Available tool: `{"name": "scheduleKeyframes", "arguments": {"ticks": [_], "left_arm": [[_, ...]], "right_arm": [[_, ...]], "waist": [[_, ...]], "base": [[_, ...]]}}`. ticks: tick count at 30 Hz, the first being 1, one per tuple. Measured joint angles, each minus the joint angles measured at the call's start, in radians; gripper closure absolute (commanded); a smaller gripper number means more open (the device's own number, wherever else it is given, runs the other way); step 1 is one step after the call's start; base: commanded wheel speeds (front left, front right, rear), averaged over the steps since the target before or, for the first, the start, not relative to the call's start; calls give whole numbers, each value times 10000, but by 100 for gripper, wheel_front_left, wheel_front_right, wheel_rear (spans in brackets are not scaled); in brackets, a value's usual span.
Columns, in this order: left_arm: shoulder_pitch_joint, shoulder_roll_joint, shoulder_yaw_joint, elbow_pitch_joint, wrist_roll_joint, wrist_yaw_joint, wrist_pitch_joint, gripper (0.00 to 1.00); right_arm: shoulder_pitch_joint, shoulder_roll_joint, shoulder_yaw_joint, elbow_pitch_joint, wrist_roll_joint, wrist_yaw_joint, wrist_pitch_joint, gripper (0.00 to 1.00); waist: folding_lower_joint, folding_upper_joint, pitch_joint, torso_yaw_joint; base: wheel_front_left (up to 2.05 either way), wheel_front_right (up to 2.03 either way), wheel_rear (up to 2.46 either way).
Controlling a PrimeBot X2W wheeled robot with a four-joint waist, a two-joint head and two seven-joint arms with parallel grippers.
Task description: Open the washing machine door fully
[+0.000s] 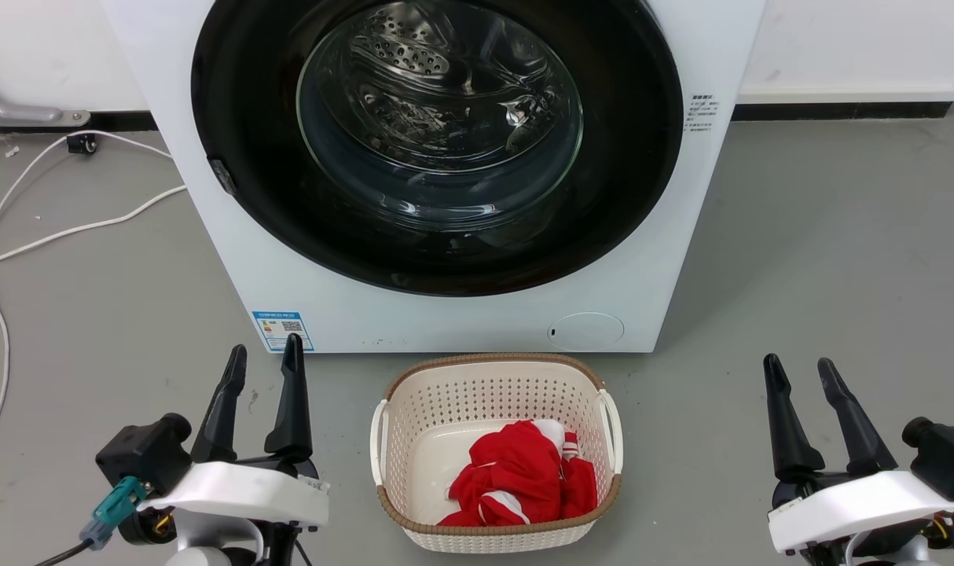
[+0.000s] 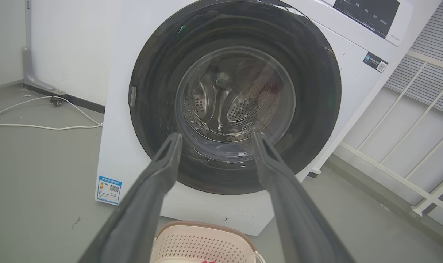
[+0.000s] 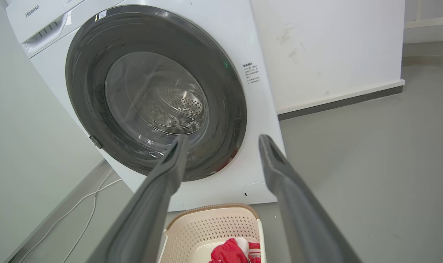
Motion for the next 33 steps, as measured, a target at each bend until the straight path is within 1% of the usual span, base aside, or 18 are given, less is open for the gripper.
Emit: {"name": "scheduleKeyframes", "arguments": {"ticks": [12, 13, 16, 23, 33], "left_arm": [[56, 188, -247, 69, 1223, 198, -288, 0], [67, 205, -290, 90, 1509, 270, -349, 0], [70, 222, -336, 86, 1770, 332, -420, 0], [76, 247, -387, 59, 2305, 430, -564, 0], [156, 240, -380, 17, 2934, 441, -773, 0]], "right_arm": [[90, 0, -8, -209, -1223, 2, -35, 0], [143, 0, -4, -259, -1452, 2, -35, 0], [174, 0, -6, -303, -1705, 2, -29, 0], [200, 0, 4, -395, -2142, 2, -33, 0], [244, 0, 19, -449, -2623, 2, -88, 0]], "waist": [[0, 0, -19, 8], [0, 0, -20, 10], [0, 0, -17, 12], [0, 0, 10, 5], [0, 0, -2, -13]], "base": [[0, 0, 0], [0, 0, 0], [0, 0, 0], [0, 0, 0], [0, 0, 0]]}}
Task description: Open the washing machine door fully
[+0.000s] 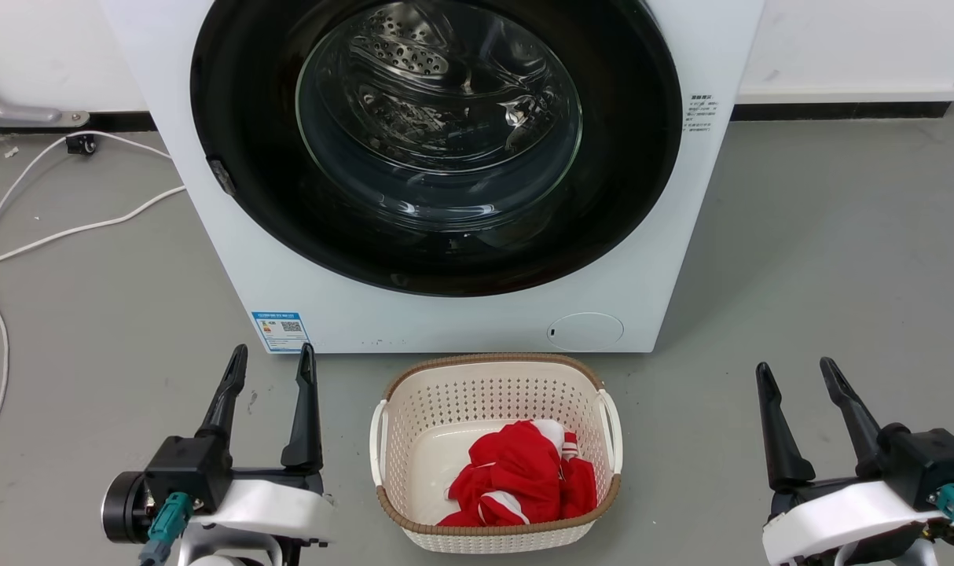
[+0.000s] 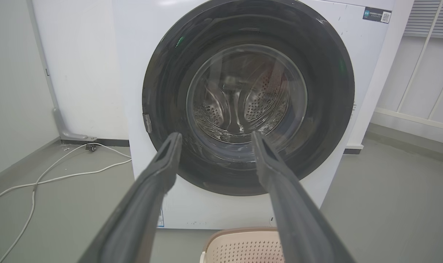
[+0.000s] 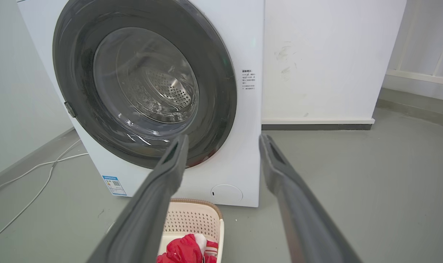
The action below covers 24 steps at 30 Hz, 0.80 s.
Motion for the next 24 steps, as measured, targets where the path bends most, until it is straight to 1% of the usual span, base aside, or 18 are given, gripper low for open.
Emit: {"name": "scheduleKeyframes", "arguments": {"ticks": [18, 24], "left_arm": [[68, -161, 119, -13, 1183, -73, -322, 0], [107, -211, 188, 48, 1189, -119, -349, 0]], "right_arm": [[125, 2, 58, -10, -984, 2, -249, 0], [127, 2, 58, 10, -943, 0, -247, 0]], "waist": [[0, 0, -13, -21], [0, 0, -12, -29]], "base": [[0, 0, 0], [0, 0, 0]]}}
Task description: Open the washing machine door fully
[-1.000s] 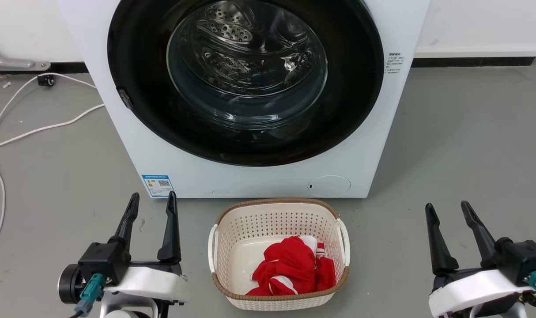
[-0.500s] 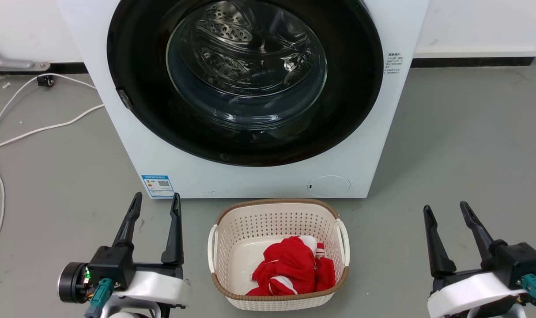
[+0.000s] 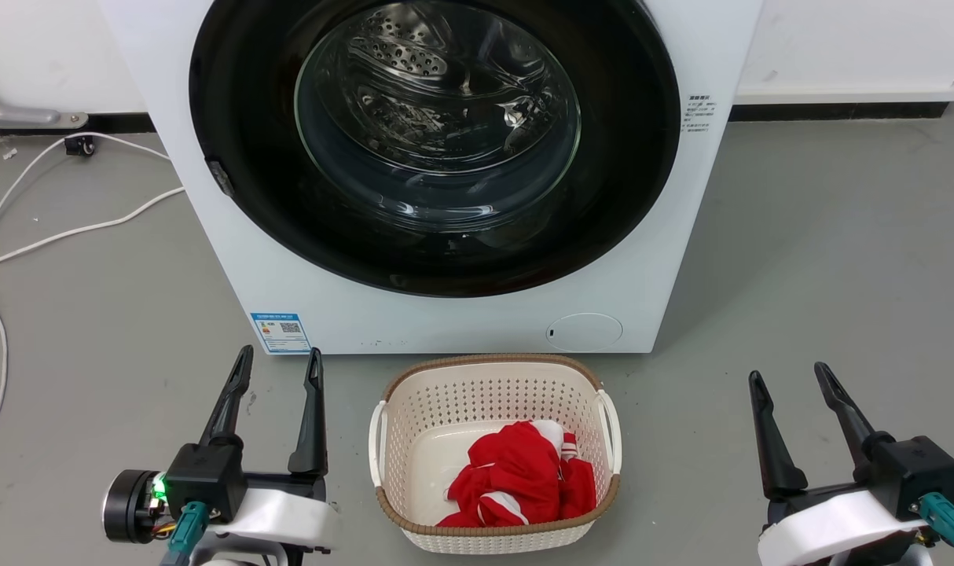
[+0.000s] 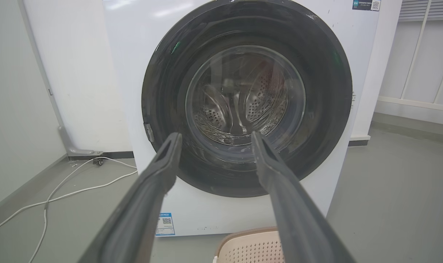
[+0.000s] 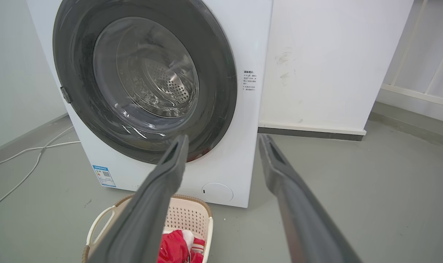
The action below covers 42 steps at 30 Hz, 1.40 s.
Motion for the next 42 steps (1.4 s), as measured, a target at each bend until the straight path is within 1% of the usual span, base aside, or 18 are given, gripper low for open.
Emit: {"name": "scheduleKeyframes", "arguments": {"ticks": [8, 9, 10, 11, 12, 18, 21, 23, 24, 25, 26, 28, 30, 34, 35, 37, 40, 42], "left_arm": [[2, -35, 58, 36, -2, -69, 0, 0], [3, -42, 67, 48, -2, -71, 0, 0], [3, -46, 71, 48, -2, -73, 0, 0], [3, -46, 71, 48, -2, -73, 0, 0], [3, -50, 75, 54, 0, -77, 0, 0], [4, -63, 105, 63, 4, -84, 0, 0], [4, -73, 119, 67, 2, -90, 0, 0], [4, -77, 134, 84, 2, -128, 0, 0], [4, -79, 134, 100, 0, -130, 0, 0], [4, -81, 136, 105, 0, -138, 0, 0], [3, -84, 144, 107, -4, -146, 0, 0], [3, -86, 155, 111, -13, -146, 0, 0], [3, -86, 155, 117, -19, -146, 0, 0], [1, -92, 167, 121, -59, -146, 0, 0], [-4, -92, 173, 117, -73, -146, 0, 0], [-11, -94, 184, 104, -82, -146, 0, 0], [-69, -100, 219, 23, -190, -142, 0, 0], [-194, -107, 219, -59, -190, -142, 0, 0]], "right_arm": [[0, 0, -17, 40, 75, 2, -2, 0], [0, 0, -23, 73, 194, 2, 0, 27], [0, 0, -23, 79, 236, 2, 0, 78], [0, 0, -23, 79, 236, 2, 0, 91], [-1, 0, -8, 98, 274, 0, 2, 100], [-4, 0, 31, 127, 577, 2, -94, 100], [-15, 0, 52, 159, 1233, 2, -253, 100], [-29, 0, 77, 295, 2715, 0, -474, 100], [-38, 0, 169, 401, 4052, 0, -600, 100], [-38, -2, 249, 500, 5066, 0, -731, 100], [-46, -2, 318, 543, 5716, 0, -884, 100], [-175, 0, 543, 596, 7597, 0, -1108, 100], [-267, 4, 696, 616, 9091, 0, -1246, 100], [-567, 12, 727, 433, 12563, -2, -1367, 100], [-709, 12, 656, 362, 13215, 0, -1384, 100], [-1042, 8, 577, 61, 15166, -2, -1407, 100], [-1514, 17, 222, -121, 16228, -2, -1409, 100], [-1963, 23, -54, -56, 16469, -2, -1409, 100]], "waist": [[0, 0, -5, -17], [0, 0, -7, -27], [0, 0, -8, -32], [0, 0, -8, -32], [0, 0, -11, -36], [0, 0, -12, -58], [0, 0, -1, -65], [0, 0, 3, -66], [0, 0, 4, -60], [0, 0, 5, -55], [0, 0, 5, -55], [0, 0, 5, -59], [0, 0, 11, -69], [0, 0, 45, -96], [0, -1, 64, -109], [0, 0, 123, -134], [0, 0, 298, -159], [0, 0, 462, -171]], "base": [[0, 0, 0], [0, 0, 0], [0, 0, 0], [0, 0, 0], [0, 0, 0], [0, 0, 0], [0, 0, 0], [0, 0, 0], [0, 0, 0], [0, 0, 0], [0, 0, 0], [0, 0, 0], [0, 0, 0], [0, 0, 0], [0, 0, 0], [0, 0, 0], [0, 0, 0], [0, 0, 0]]}}
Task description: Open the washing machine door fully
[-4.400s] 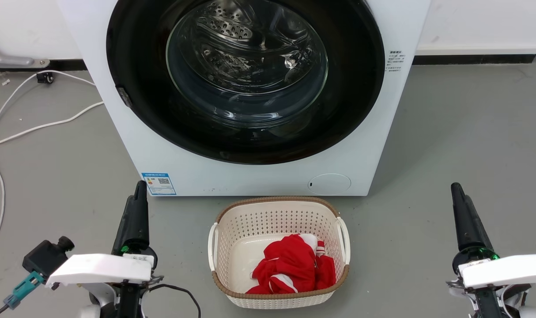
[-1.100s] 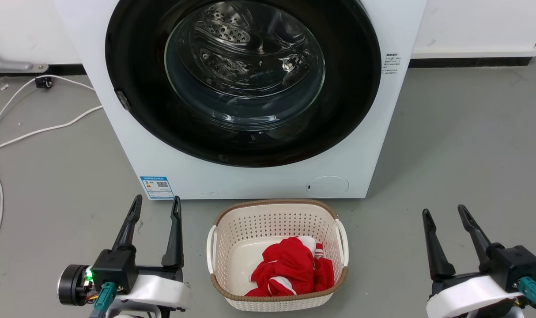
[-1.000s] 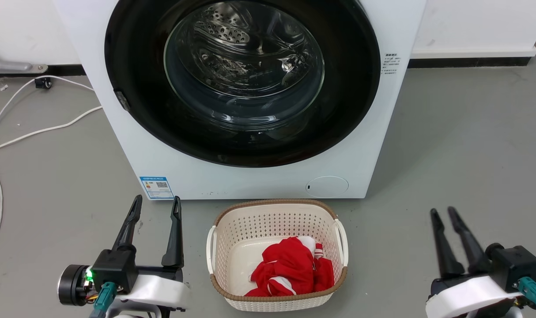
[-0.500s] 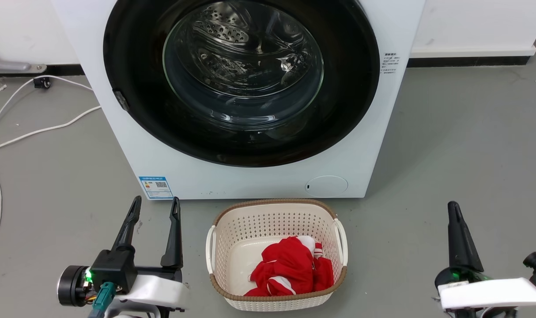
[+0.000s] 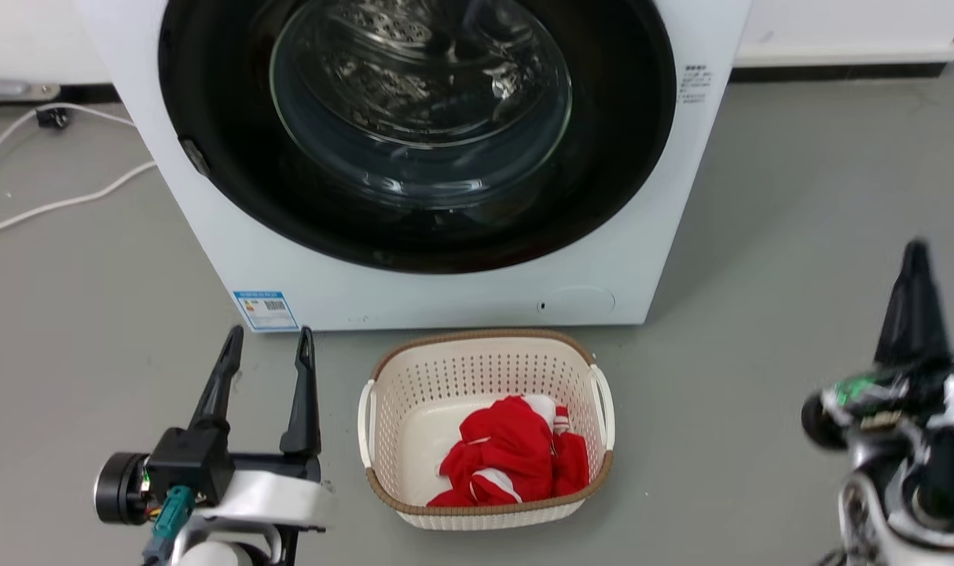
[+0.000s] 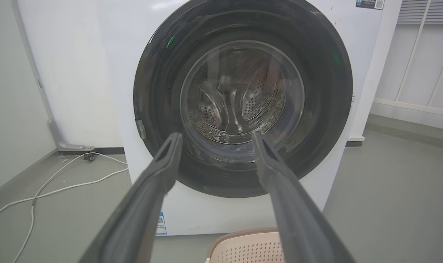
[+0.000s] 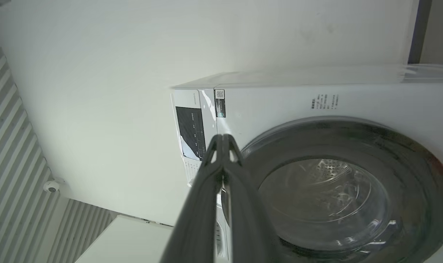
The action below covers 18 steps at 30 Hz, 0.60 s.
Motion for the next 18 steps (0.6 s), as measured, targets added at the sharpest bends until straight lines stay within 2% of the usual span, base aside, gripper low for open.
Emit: {"name": "scheduleKeyframes", "arguments": {"ticks": [3, 10, 18], "left_arm": [[-260, -4, 15, -81, 0, -4, 0, 0], [-860, -6, 67, -259, 17, -36, 0, 0], [-1396, -4, 176, -420, 102, -105, 0, 0]], "right_arm": [[-1041, -88, -276, 364, 464, 0, 17, 100], [-3611, -1070, -481, 2142, 1189, 0, 725, 100], [-6695, -2318, 487, 4761, 1530, 0, 1948, 100]], "waist": [[1, 0, 297, -17], [1, 0, 1087, 41], [1, 0, 2062, 204]], "base": [[0, 0, 0], [0, 0, 0], [0, 0, 0]]}}
